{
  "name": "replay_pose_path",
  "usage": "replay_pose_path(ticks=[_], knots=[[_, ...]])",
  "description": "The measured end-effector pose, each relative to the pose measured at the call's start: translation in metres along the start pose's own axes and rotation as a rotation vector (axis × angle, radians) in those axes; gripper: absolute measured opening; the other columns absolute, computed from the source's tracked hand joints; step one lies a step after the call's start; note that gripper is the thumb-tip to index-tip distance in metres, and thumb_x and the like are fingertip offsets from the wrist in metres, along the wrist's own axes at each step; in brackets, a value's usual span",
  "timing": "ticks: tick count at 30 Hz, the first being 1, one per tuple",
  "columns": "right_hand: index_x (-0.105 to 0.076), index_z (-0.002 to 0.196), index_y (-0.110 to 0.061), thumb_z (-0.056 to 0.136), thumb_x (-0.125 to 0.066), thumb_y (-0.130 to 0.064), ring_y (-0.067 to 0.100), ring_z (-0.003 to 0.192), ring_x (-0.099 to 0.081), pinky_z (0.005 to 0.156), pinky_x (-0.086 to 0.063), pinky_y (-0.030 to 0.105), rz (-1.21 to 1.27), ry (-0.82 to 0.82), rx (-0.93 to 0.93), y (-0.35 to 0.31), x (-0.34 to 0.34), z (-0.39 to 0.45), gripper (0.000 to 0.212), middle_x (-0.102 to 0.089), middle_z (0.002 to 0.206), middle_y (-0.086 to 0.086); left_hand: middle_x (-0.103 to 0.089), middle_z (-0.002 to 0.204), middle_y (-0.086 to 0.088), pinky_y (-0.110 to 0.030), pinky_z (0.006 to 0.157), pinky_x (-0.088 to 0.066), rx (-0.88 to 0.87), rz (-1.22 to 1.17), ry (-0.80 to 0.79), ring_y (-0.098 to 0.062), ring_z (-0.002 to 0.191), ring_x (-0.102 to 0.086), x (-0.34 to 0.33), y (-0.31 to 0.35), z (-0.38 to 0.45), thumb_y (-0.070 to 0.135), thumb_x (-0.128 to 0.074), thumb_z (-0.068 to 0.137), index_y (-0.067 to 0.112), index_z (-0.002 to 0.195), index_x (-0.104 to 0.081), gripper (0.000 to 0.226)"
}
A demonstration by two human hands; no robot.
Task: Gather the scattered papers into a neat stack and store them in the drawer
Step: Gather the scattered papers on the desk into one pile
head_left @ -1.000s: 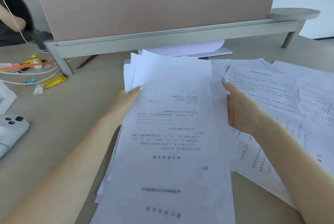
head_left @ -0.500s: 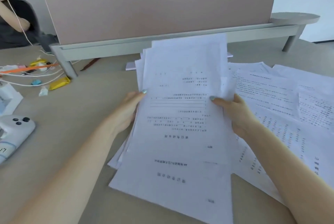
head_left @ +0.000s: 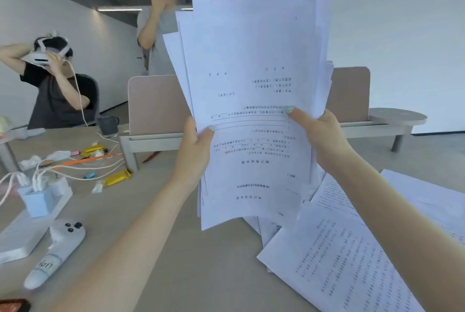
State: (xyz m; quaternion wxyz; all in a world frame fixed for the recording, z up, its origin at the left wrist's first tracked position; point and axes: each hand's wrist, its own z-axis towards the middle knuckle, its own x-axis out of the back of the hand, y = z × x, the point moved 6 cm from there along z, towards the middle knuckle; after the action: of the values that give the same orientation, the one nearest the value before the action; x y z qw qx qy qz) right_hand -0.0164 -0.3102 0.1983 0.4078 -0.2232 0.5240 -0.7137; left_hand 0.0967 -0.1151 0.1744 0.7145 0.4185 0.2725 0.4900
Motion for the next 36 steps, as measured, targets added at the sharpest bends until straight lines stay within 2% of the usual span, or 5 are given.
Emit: replay_pose_path(ticks=[14,22,27,31,36], knots=[[-0.064,0.105,-0.017,0.084,-0.067,-0.022,0.017,0.096,-0.065,0.076,-0.052,0.025,-0.241,-0.075,-0.267,0.098,0.014,-0.038,0.022,-0.067,0.106,0.0,-0.045,0.122,0.014,-0.024,0.089,-0.036,0.16,0.226,-0.12,-0.01,0.119,-0.048,-0.006,-0.056,-0.03,0.023,-0.042,0.097,0.019,0.138,-0.032,0.043],[-0.064,0.099,-0.014,0.083,-0.066,-0.026,0.012,0.068,-0.063,0.068,-0.055,0.027,-0.369,0.257,-0.179,0.04,0.118,-0.029,0.019,-0.067,0.092,0.003,-0.058,0.094,0.006,-0.029,0.068,-0.047,0.286,-0.002,-0.253,-0.018,0.09,-0.057,-0.083,-0.032,-0.006,0.035,-0.047,0.093,0.022,0.106,-0.052,0.019],[-0.066,0.099,-0.015,0.085,-0.064,-0.021,0.022,0.077,-0.072,0.074,-0.058,0.035,-0.608,-0.07,-0.547,0.067,0.214,-0.074,0.015,-0.074,0.099,0.008,-0.048,0.085,0.001,-0.026,0.065,-0.036,0.52,0.443,-0.681,-0.013,0.076,-0.048,-0.131,-0.085,-0.065,0.035,-0.038,0.099,0.024,0.091,-0.049,0.018],[-0.067,0.102,-0.009,0.084,-0.067,-0.026,0.026,0.087,-0.069,0.082,-0.053,0.037,-1.059,-0.216,-0.673,0.106,0.242,-0.094,0.024,-0.074,0.1,0.008,-0.048,0.133,-0.004,-0.029,0.084,-0.035,0.545,0.722,-0.864,-0.022,0.118,-0.049,-0.134,-0.126,-0.113,0.051,-0.035,0.095,0.018,0.145,-0.03,0.061],[-0.057,0.115,-0.013,0.082,-0.065,-0.041,0.023,0.103,-0.053,0.09,-0.04,0.036,-1.215,-0.309,-0.61,0.14,0.216,-0.082,0.043,-0.06,0.114,0.001,-0.019,0.159,-0.007,-0.036,0.114,-0.021,0.333,0.841,-0.74,-0.023,0.145,-0.019,-0.144,-0.134,-0.142,0.054,-0.035,0.093,0.018,0.152,-0.01,0.073]])
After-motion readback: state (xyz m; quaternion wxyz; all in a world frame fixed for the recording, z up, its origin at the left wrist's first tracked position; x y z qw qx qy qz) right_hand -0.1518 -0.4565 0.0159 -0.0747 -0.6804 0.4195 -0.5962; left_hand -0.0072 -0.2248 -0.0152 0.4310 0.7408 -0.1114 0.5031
